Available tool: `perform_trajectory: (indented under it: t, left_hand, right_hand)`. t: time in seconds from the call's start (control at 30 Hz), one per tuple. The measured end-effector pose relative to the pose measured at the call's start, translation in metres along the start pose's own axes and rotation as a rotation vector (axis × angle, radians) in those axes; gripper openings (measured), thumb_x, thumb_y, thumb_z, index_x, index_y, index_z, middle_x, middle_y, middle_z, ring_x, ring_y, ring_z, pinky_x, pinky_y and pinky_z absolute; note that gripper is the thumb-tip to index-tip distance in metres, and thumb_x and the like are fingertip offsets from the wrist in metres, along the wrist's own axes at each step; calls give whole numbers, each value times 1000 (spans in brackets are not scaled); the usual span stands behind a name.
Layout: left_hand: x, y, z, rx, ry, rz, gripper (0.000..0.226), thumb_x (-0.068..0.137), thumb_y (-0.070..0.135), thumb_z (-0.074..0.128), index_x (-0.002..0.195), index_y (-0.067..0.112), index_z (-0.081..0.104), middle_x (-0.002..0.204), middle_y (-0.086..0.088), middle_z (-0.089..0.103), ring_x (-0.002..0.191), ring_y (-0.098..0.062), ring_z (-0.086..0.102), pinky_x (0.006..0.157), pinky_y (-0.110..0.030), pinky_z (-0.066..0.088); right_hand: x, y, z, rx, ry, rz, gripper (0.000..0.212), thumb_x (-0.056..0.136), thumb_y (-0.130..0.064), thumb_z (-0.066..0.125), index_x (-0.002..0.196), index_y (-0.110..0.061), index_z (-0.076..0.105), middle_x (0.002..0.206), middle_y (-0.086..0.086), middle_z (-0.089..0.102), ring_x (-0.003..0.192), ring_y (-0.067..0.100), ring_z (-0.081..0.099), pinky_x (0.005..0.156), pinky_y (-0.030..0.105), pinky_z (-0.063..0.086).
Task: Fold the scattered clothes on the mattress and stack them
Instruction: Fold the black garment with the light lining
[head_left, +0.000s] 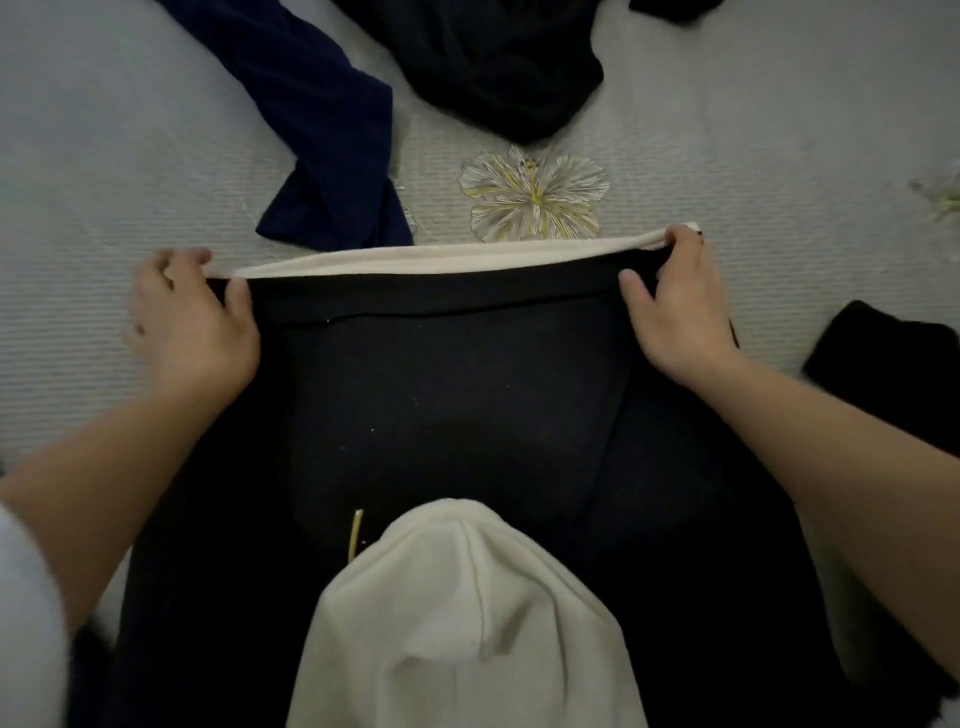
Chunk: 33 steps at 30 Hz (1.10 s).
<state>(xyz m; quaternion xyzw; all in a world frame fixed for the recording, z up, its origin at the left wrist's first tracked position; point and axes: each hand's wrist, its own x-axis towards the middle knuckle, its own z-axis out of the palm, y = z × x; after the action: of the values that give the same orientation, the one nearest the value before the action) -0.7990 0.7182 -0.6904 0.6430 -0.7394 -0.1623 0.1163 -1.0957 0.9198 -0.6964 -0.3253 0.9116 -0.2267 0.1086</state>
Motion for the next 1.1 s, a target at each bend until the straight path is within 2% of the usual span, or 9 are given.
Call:
perform_trajectory:
  t: [0.07,0.17,0.3,0.43,0.57,0.67,0.83,1.0,1.1]
  left_hand:
    - [-38,14,-8,-131,-10,105,48,99,38,37,142,18,36,154,-10,20,141,-27,19,115,-49,14]
    - [-123,35,-32,-329,-243,451,55,93,52,31,143,30,33,155,7,16,143,-10,13,116,-34,10]
    - [-218,35,-33,-173,-451,798,52,96,56,25,146,38,27,159,5,11,148,-19,4,115,-35,8]
    - [-264,47,6,150,-570,721,57,95,62,3,149,46,-2,160,2,-15,145,-23,-18,116,-50,1]
    - [-276,78,38,266,-629,558,67,72,72,-22,135,52,-29,142,7,-47,129,-23,-48,107,-58,-18]
    - [-283,90,46,356,-598,509,70,72,71,-15,137,45,-25,150,-1,-38,133,-29,-42,107,-62,-16]
    - [-289,109,40,518,-670,397,65,92,62,10,144,41,-21,154,-6,-31,137,-34,-34,110,-62,-9]
    - [-351,156,39,234,-612,357,66,90,57,9,151,34,-1,160,0,-14,142,-19,-27,114,-53,-7]
    - [-417,171,44,66,-578,546,66,88,55,15,151,37,4,161,1,3,145,-14,-14,115,-45,-3]
  right_hand:
    - [-34,3,-11,-26,-35,-119,61,94,-34,51,146,-13,27,139,10,42,130,29,36,109,47,27]
    - [-85,23,-26,-135,-95,-238,59,93,-39,45,146,-20,29,147,2,36,138,21,24,111,42,17]
    - [-122,64,-53,-149,-89,-119,50,94,-34,47,140,-20,36,143,0,40,136,17,26,111,42,15]
    - [-148,107,-96,-140,-21,-13,51,89,-32,48,137,-16,40,140,2,42,133,17,26,111,43,16]
    - [-150,143,-136,-112,97,140,48,87,-30,44,131,-11,46,132,10,49,127,25,35,107,45,20]
    - [-145,173,-160,-24,113,403,44,94,-23,49,135,-10,43,139,12,44,131,30,35,109,46,24]
    - [-143,198,-169,200,-78,784,74,79,-44,69,135,-4,43,136,19,49,121,33,50,103,42,42]
    - [-137,184,-178,719,-291,972,27,77,-21,68,100,-6,68,83,12,71,69,24,67,61,30,58]
    - [-138,184,-206,860,-202,911,19,79,-23,59,90,-12,69,80,10,73,76,26,69,73,38,59]
